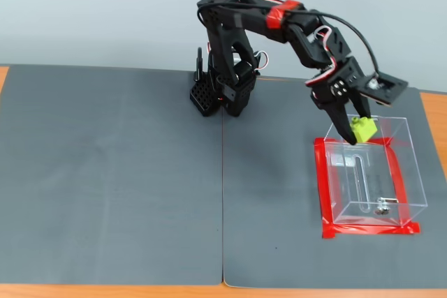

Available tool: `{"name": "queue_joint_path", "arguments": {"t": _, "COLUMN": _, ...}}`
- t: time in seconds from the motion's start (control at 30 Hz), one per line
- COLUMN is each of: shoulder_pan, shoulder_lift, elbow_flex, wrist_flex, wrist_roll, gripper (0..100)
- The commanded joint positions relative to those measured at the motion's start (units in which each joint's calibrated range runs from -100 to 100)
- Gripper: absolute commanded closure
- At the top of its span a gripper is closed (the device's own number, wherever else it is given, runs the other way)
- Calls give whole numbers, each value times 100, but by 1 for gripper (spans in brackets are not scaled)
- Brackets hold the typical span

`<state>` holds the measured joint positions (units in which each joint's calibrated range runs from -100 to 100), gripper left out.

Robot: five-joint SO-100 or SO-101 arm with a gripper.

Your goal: Pick the green lego block and place it into the transparent box

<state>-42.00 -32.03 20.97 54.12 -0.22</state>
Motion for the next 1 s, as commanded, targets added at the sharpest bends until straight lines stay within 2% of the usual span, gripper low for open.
{"name": "queue_joint_path", "arguments": {"t": 0.0, "shoulder_pan": -197, "shoulder_lift": 104, "elbow_flex": -256, "wrist_flex": -65, "wrist_roll": -12, "gripper": 94}}
{"name": "queue_joint_path", "arguments": {"t": 0.8, "shoulder_pan": -869, "shoulder_lift": 1851, "elbow_flex": -1333, "wrist_flex": -65, "wrist_roll": -69, "gripper": 94}}
{"name": "queue_joint_path", "arguments": {"t": 0.93, "shoulder_pan": -966, "shoulder_lift": 1868, "elbow_flex": -1342, "wrist_flex": -65, "wrist_roll": -69, "gripper": 83}}
{"name": "queue_joint_path", "arguments": {"t": 0.97, "shoulder_pan": -980, "shoulder_lift": 1868, "elbow_flex": -1342, "wrist_flex": -65, "wrist_roll": -69, "gripper": 74}}
